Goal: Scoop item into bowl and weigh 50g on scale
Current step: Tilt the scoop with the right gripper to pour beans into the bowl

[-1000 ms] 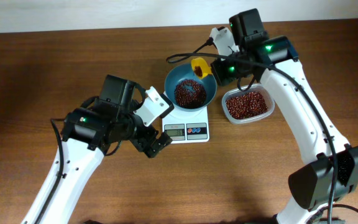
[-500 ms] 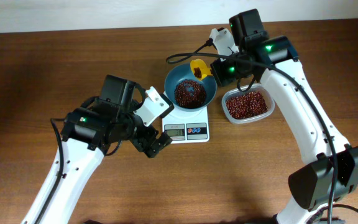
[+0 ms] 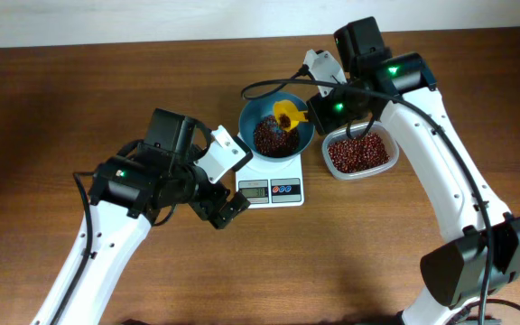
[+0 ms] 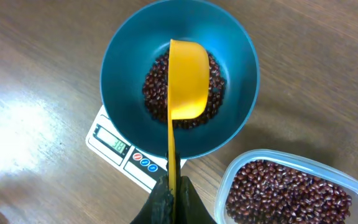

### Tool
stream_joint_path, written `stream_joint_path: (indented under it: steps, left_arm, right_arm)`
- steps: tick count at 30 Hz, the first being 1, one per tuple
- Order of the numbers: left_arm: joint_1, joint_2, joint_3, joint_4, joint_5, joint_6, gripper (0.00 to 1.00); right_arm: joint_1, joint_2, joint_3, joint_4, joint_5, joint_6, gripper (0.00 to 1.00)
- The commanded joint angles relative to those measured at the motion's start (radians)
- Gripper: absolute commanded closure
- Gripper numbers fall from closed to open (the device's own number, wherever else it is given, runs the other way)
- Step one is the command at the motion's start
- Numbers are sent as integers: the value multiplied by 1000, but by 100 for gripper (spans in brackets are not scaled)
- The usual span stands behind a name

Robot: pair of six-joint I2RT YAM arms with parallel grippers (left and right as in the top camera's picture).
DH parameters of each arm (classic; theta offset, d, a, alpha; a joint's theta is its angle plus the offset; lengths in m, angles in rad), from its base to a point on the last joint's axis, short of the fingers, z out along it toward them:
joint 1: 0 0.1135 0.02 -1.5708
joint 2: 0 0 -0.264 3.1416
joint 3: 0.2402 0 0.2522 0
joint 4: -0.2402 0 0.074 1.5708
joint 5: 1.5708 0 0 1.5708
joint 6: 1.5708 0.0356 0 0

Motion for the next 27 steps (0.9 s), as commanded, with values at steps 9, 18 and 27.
stream_joint_path:
  steps: [9, 18, 27]
  left_arm:
    - [-2, -3, 14, -2, 13, -10, 1]
    - [-2, -3, 14, -2, 13, -10, 1]
    - [-2, -3, 14, -2, 13, -10, 1]
  right_arm:
    - [5, -36, 16, -5, -29, 27, 96]
    - [5, -36, 16, -4, -29, 61, 96]
    - [5, -36, 16, -3, -30, 80, 96]
